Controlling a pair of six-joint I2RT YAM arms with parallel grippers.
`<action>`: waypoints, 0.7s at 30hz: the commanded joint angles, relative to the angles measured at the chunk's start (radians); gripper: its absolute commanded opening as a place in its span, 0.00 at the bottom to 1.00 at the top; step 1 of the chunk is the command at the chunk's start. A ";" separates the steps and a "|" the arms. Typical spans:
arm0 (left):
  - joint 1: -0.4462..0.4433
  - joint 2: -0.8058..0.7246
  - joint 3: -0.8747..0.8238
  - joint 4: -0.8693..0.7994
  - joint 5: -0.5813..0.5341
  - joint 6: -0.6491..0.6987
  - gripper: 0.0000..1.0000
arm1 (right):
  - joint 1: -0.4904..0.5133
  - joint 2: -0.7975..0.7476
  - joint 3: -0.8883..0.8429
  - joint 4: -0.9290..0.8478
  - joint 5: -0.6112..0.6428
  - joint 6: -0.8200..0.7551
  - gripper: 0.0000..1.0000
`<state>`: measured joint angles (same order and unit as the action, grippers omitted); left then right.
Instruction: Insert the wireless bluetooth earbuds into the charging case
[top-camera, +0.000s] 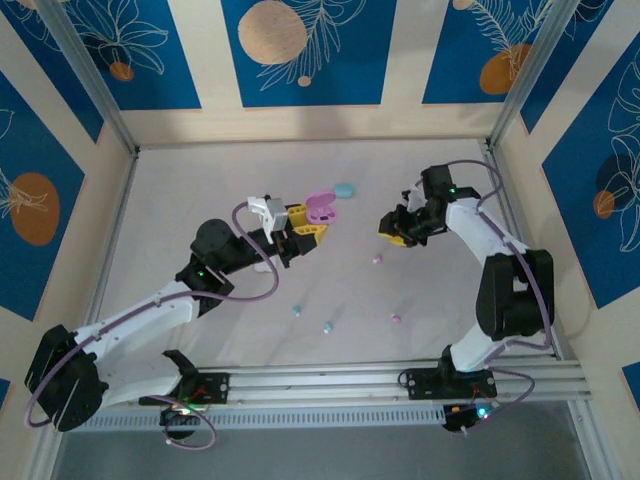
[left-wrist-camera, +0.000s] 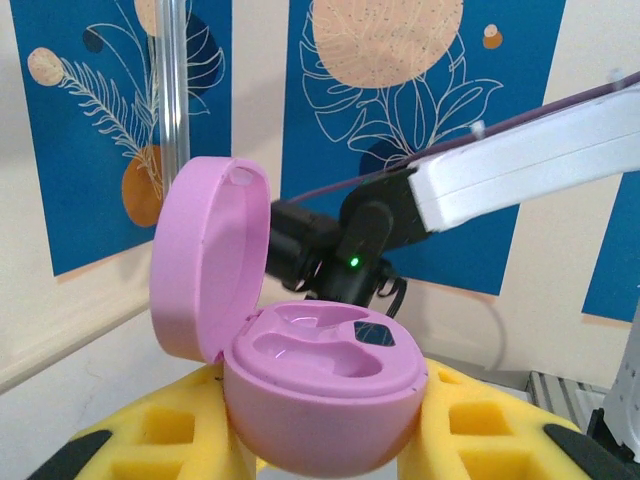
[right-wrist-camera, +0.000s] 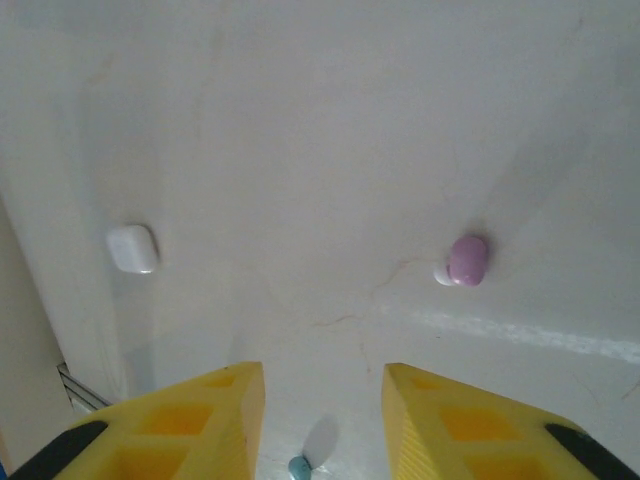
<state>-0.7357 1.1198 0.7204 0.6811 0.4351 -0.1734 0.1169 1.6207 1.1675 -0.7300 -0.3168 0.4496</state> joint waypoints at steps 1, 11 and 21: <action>-0.010 -0.023 0.004 0.030 -0.010 0.000 0.21 | 0.018 0.062 -0.009 0.001 -0.005 -0.002 0.34; -0.010 -0.040 0.008 -0.005 -0.020 0.015 0.21 | 0.061 0.216 0.014 -0.011 0.122 -0.009 0.36; -0.011 -0.031 0.016 -0.010 -0.018 0.021 0.21 | 0.085 0.283 0.035 0.007 0.160 -0.019 0.36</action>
<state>-0.7357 1.1004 0.7204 0.6643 0.4236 -0.1726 0.1905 1.8816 1.1763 -0.7231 -0.1623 0.4454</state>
